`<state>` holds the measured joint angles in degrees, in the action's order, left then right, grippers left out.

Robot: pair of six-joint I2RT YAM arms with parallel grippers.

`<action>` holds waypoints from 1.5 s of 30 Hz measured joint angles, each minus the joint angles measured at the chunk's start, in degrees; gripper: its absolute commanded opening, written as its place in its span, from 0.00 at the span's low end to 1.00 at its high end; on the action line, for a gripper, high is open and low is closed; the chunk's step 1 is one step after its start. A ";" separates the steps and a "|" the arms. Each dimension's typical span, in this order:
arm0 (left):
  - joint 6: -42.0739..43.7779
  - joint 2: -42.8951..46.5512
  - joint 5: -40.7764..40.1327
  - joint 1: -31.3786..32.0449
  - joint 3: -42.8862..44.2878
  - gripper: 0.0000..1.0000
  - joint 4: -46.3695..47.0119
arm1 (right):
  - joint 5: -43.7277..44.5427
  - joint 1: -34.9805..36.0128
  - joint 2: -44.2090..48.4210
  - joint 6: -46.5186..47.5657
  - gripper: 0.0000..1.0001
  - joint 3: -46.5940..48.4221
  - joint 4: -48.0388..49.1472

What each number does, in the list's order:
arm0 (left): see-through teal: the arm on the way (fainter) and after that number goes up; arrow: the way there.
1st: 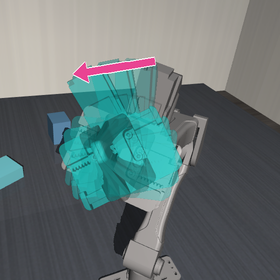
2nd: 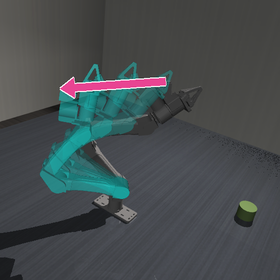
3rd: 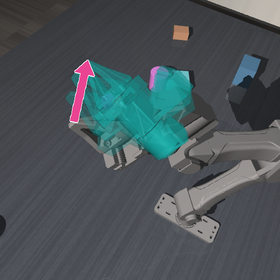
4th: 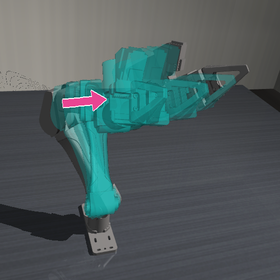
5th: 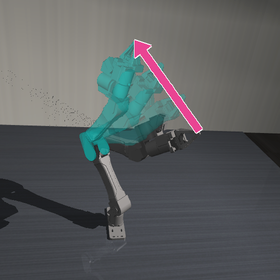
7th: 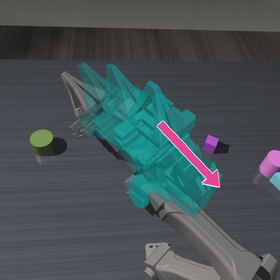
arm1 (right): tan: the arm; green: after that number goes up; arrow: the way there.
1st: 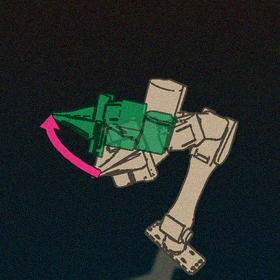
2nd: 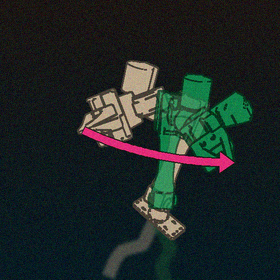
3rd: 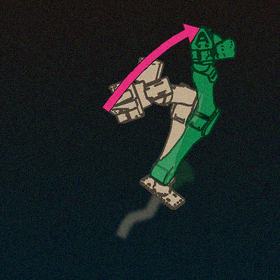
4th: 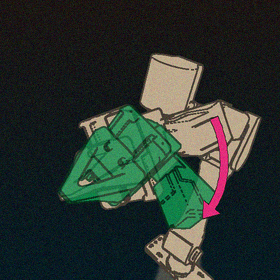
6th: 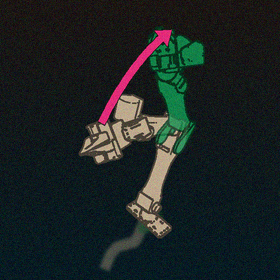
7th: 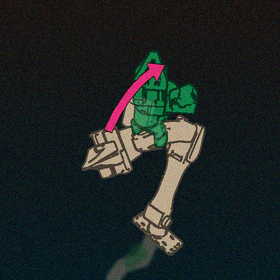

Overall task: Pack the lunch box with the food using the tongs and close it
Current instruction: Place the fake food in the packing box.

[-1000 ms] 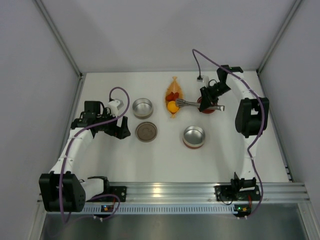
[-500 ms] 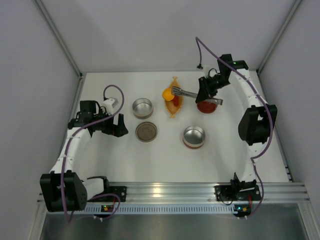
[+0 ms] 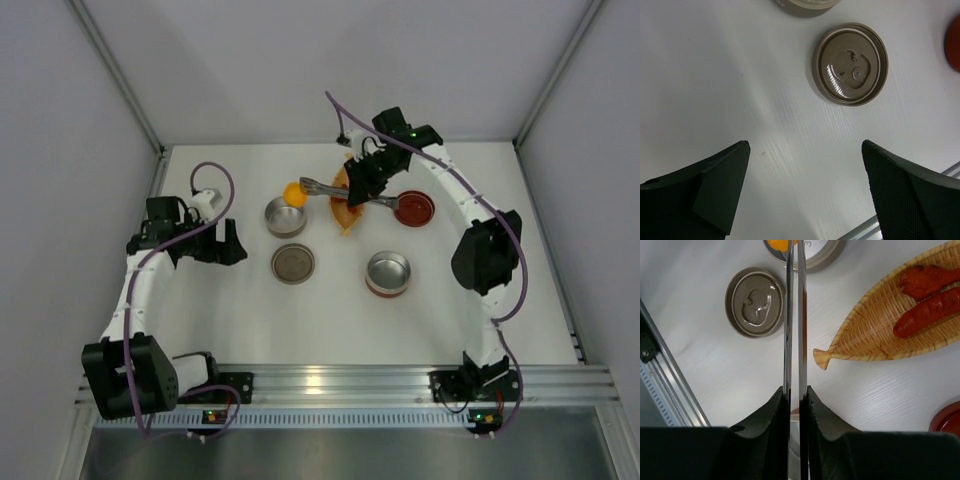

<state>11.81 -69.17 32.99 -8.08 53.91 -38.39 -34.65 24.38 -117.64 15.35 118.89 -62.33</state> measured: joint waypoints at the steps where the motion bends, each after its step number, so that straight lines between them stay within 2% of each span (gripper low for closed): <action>1: -0.02 0.00 -0.04 -0.09 0.00 0.98 0.15 | 0.83 0.55 -0.61 -0.20 0.00 0.17 0.68; 22: -0.63 0.17 -1.01 -0.17 -0.90 0.98 1.66 | 11.76 8.90 -9.62 -1.55 0.00 3.17 6.69; 29: 0.09 0.85 -1.20 -0.20 -1.38 0.98 1.79 | 12.59 9.07 -12.22 -1.55 0.20 3.91 6.93; 37: 0.28 0.92 -1.11 -0.20 -1.60 0.98 1.92 | 12.48 9.27 -12.33 -1.92 0.30 4.24 6.91; 40: 0.28 0.98 -1.09 -0.20 -1.60 0.98 1.92 | 12.41 9.27 -12.00 -2.27 0.41 4.24 6.80; 45: 0.37 1.53 -1.07 -0.22 -1.60 0.98 1.88 | 12.48 9.27 -9.42 -2.58 0.43 4.24 6.80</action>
<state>12.19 -67.64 31.92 -8.29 52.31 -36.51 -22.17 33.65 -127.07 12.78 123.13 -55.53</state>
